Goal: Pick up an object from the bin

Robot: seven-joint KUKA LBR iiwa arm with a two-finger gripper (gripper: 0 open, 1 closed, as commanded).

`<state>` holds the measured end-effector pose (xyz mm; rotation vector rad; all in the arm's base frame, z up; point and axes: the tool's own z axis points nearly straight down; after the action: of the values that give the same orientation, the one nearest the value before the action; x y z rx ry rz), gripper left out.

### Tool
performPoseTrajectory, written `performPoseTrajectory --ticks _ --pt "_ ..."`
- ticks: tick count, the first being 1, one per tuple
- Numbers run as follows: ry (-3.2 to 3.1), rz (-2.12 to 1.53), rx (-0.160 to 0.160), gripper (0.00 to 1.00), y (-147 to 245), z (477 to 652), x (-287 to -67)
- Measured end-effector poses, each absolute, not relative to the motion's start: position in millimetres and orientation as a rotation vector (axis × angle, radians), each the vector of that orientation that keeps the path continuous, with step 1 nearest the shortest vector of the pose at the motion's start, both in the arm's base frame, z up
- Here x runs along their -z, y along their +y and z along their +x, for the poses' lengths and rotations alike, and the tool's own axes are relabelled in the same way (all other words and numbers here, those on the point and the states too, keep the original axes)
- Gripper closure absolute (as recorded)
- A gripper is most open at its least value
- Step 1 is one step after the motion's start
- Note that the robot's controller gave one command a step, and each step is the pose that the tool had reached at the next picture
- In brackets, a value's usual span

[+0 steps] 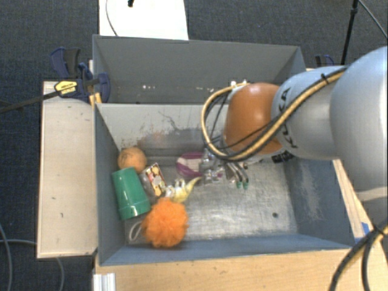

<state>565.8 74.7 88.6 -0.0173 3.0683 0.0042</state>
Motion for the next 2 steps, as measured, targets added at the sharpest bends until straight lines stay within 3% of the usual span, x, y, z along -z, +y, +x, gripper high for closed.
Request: performPoseTrajectory --ticks 1,2 --pt "3.083 -0.026 -0.009 1.0 71.8 566.6 -91.5" --pt "3.136 -0.068 -0.002 1.0 65.7 564.2 -120.3"
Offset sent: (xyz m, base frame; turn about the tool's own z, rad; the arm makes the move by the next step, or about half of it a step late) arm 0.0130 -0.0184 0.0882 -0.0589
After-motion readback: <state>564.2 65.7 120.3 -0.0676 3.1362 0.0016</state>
